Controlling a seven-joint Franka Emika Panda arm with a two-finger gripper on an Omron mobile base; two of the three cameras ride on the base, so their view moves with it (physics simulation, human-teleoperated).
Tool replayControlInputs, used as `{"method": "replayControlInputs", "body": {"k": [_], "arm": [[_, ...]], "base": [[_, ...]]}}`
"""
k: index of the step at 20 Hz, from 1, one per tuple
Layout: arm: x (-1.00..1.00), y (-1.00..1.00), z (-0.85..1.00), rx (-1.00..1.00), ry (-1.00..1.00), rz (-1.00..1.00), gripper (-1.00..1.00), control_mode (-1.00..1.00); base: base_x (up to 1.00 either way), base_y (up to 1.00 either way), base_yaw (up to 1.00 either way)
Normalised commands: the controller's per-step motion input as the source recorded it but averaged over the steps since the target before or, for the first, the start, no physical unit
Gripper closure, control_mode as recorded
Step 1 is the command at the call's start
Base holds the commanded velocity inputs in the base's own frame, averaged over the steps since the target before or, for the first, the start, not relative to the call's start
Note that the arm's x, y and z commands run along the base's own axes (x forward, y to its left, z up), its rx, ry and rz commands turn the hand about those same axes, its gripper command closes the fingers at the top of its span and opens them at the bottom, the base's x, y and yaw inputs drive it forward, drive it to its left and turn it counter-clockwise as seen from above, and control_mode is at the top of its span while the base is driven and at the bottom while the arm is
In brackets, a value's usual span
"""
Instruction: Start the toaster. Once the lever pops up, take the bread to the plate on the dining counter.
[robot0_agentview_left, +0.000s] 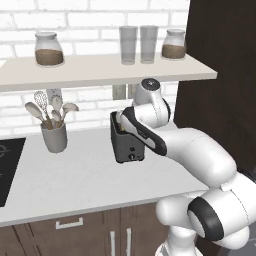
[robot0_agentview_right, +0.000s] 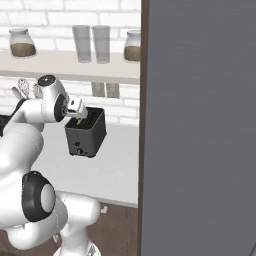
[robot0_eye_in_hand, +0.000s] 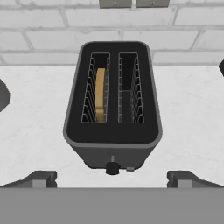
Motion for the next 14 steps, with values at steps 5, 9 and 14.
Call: {"method": "replayControlInputs", "body": {"k": [5,9,14], "arm": [[0.00,0.00,0.00,0.00,0.00,0.00,-1.00,-1.00],[0.00,0.00,0.00,0.00,0.00,0.00,-1.00,-1.00],[0.00,0.00,0.00,0.00,0.00,0.00,-1.00,-1.00]], "base": [[0.00,0.00,0.00],[0.00,0.00,0.00],[0.00,0.00,0.00]]}}
